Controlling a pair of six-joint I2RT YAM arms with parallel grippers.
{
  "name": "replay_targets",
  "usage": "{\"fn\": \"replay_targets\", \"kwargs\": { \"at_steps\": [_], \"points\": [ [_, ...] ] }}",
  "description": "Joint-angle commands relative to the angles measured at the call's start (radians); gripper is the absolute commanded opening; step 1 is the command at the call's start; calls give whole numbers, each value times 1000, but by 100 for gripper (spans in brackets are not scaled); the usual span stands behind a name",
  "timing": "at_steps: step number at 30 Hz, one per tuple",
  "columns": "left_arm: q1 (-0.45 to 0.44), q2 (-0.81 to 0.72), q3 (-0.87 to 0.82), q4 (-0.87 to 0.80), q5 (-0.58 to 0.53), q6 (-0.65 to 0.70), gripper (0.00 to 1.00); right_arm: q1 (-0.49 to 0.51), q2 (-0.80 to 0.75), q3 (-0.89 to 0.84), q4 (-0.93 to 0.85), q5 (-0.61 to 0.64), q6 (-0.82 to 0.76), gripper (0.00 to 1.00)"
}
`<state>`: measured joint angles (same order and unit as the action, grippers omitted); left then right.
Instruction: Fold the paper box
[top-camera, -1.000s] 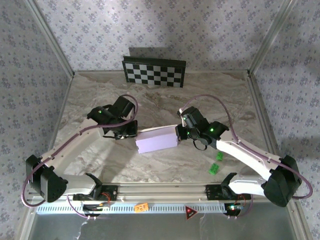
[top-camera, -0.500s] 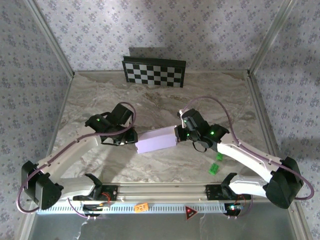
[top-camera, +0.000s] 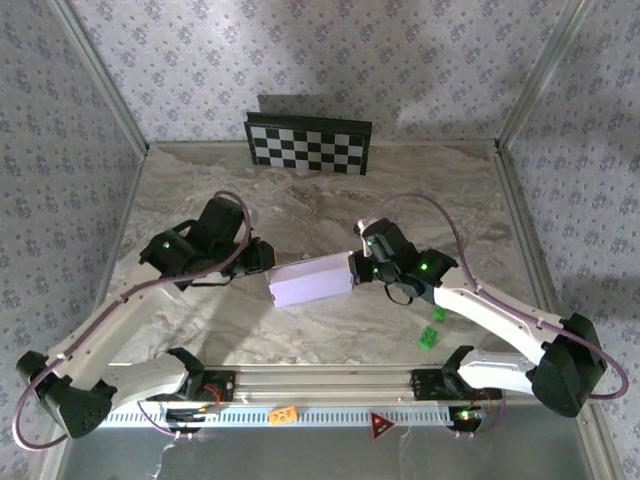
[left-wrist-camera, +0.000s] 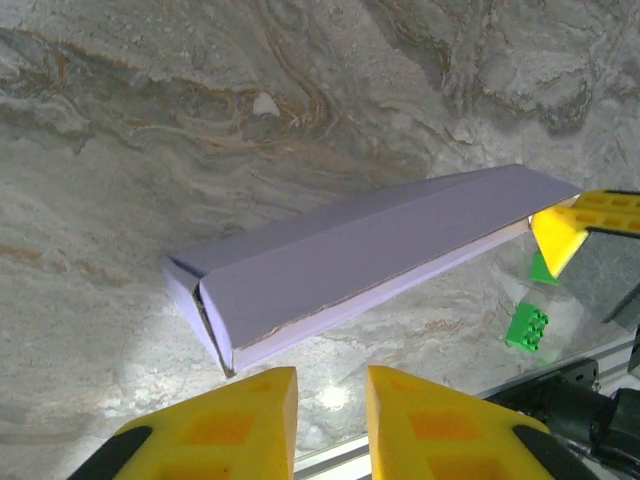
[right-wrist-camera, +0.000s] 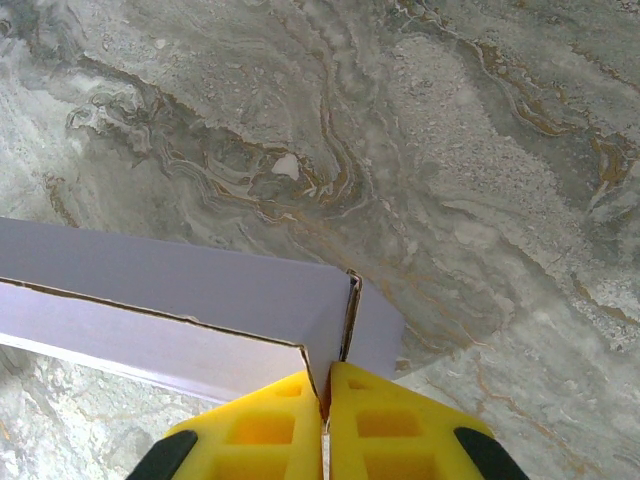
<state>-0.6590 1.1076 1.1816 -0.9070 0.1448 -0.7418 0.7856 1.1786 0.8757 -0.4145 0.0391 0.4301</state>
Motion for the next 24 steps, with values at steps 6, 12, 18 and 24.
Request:
{"fn": "replay_targets", "kwargs": {
  "at_steps": [6,12,18,24],
  "points": [
    [23,141,47,15,87,89,20,12,7,-19,-96,10,22,9],
    [24,145,-27,46,135,75,18,15,4,-12,-99,14,33,13],
    [23,119,-93,80,148,48,16,22,-12,29,-125,22,35,23],
    [23,91,-148,110,148,24,16,25,-51,81,-159,24,45,33]
  ]
}}
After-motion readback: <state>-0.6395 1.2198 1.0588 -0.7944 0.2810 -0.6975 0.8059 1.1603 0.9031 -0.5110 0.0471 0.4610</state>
